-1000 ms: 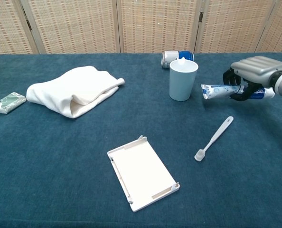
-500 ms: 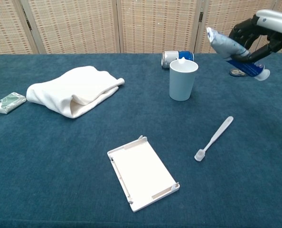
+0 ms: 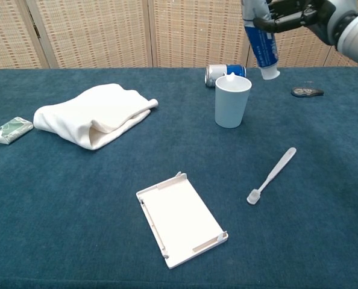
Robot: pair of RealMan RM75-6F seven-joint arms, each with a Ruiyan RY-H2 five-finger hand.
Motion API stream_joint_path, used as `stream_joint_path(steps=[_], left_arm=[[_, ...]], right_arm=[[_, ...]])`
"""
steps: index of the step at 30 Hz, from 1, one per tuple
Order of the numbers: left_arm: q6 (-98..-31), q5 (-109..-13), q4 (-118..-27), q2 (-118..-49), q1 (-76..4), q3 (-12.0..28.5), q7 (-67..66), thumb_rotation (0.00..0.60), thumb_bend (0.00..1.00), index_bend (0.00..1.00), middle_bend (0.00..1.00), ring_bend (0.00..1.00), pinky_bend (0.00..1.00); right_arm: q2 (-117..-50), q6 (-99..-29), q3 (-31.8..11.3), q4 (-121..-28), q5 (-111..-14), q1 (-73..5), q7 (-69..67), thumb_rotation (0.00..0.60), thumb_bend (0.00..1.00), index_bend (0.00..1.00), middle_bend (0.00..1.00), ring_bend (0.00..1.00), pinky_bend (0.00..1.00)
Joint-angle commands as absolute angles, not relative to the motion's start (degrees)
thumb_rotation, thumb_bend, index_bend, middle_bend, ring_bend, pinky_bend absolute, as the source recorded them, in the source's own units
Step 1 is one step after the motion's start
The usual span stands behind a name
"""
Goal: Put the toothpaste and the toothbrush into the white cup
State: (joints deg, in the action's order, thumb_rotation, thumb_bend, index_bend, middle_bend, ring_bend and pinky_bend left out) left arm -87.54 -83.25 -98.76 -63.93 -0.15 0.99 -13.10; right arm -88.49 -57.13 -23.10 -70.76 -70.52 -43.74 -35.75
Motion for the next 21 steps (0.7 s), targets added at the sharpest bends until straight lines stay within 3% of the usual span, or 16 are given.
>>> stream_joint_path(steps=[1, 15, 21], left_arm=[[-87.7, -83.0, -98.7, -63.8, 0.0, 1.0, -12.8, 0.6, 0.17, 0.25, 0.08, 0.06, 0.21], [-87.6, -82.3, -98.3, -63.6, 0.6, 0.7, -12.4, 0.6, 0.17, 0.25, 0.08, 0.06, 0.21], [-87.0, -81.9, -98.2, -63.4, 0.6, 0.6, -12.4, 0.6, 0.17, 0.25, 0.08, 0.06, 0.21]], right_arm=[[-92.8, -54.4, -25.3, -65.6, -67.9, -46.9, -37.9, 0.6, 0.33, 0.71, 0.64, 0.43, 0.39], [-104.0, -49.7, -27.4, -46.9, -67.7, -54.1, -47.3, 0.6, 0.27, 0.71, 0.64, 0.43, 0.39], [-106.5, -47.9, -26.9, -42.0, -68.4, -55.4, -50.9, 0.6, 0.27, 0.71, 0.62, 0.42, 0.34]])
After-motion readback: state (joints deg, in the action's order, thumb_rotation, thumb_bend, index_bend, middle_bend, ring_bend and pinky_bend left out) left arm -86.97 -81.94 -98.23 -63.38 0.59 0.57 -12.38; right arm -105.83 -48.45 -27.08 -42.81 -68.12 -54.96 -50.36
